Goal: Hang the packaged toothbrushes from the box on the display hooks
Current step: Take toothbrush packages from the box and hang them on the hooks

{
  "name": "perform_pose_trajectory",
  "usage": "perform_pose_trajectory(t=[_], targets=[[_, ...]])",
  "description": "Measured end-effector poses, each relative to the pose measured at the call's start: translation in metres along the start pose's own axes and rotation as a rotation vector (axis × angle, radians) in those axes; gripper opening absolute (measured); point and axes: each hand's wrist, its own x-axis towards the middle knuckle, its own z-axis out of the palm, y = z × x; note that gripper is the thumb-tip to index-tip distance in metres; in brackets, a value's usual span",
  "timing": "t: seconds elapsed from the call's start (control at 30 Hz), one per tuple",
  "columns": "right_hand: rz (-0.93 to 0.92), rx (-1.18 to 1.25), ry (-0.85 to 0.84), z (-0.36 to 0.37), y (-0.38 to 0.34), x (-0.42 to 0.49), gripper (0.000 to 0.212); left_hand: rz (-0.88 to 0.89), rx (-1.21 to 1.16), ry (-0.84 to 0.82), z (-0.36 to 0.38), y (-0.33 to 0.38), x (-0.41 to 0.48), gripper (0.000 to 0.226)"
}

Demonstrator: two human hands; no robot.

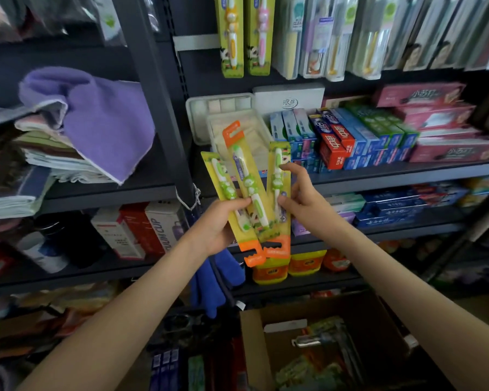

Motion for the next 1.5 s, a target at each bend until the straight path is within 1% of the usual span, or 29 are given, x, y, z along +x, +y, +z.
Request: perform_pose_trajectory(t=[0.07, 0.17, 0.37, 0.43, 0.5, 0.6, 0.63, 0.67, 0.73, 0.8, 0.9, 0.97, 1.03, 1.1, 1.17, 1.33, 1.43, 1.5], targets=[[-0.002, -0.059, -0.044, -0.003, 0.002, -0.002, 0.057, 0.006, -0.014, -0.056, 0.003, 0.002, 0.000, 0.022], [0.000, -0.121, -0.117, -0.012, 0.005, -0.004, 0.060, 0.024, -0.026, -0.106, 0.009, 0.003, 0.001, 0.023], [-0.016, -0.253, -0.346, -0.039, 0.013, 0.002, 0.070, 0.006, 0.018, -0.103, 0.014, 0.001, 0.006, 0.023], [-0.052, -0.355, -0.366, -0.045, 0.014, 0.003, 0.069, -0.004, 0.039, -0.113, 0.015, 0.000, 0.007, 0.023], [-0.109, -0.538, -0.363, -0.049, 0.016, 0.002, 0.065, -0.016, 0.069, -0.132, 0.017, -0.002, 0.006, 0.024], [-0.246, -1.004, -0.321, -0.054, 0.015, -0.001, 0.058, -0.030, 0.125, -0.130, 0.019, -0.007, 0.005, 0.025], [-0.285, -1.111, -0.297, -0.055, 0.016, -0.001, 0.059, -0.033, 0.138, -0.121, 0.019, -0.008, 0.004, 0.024], [-0.348, -1.169, -0.269, -0.056, 0.016, -0.001, 0.061, -0.036, 0.145, -0.111, 0.019, -0.009, 0.002, 0.024], [-0.520, -1.195, -0.222, -0.060, 0.018, -0.002, 0.066, -0.026, 0.163, -0.094, 0.019, -0.009, 0.000, 0.024], [-0.579, -1.232, -0.168, -0.066, 0.023, -0.002, 0.065, 0.004, 0.193, -0.065, 0.018, -0.006, -0.004, 0.025], [-0.489, -1.191, -0.185, -0.076, 0.030, -0.001, 0.057, 0.055, 0.274, 0.010, 0.014, 0.001, -0.008, 0.024], [-0.419, -1.167, -0.153, -0.083, 0.033, -0.001, 0.053, 0.104, 0.337, 0.077, 0.013, 0.008, -0.010, 0.022], [-0.359, -1.152, -0.117, -0.089, 0.036, -0.001, 0.056, 0.169, 0.403, 0.155, 0.011, 0.017, -0.011, 0.021], [-0.319, -1.111, -0.065, -0.094, 0.032, 0.002, 0.057, 0.240, 0.450, 0.186, 0.012, 0.031, -0.015, 0.022], [-0.278, -1.062, -0.006, -0.096, 0.020, 0.008, 0.056, 0.299, 0.471, 0.185, 0.016, 0.047, -0.019, 0.023], [-0.200, -0.923, 0.127, -0.092, -0.024, 0.037, 0.055, 0.476, 0.461, 0.302, 0.027, 0.089, -0.021, 0.026], [-0.179, -0.804, 0.193, -0.085, -0.057, 0.060, 0.054, 0.580, 0.447, 0.330, 0.038, 0.113, -0.024, 0.026], [-0.196, -0.746, 0.232, -0.080, -0.082, 0.074, 0.055, 0.654, 0.440, 0.355, 0.042, 0.129, -0.028, 0.022]])
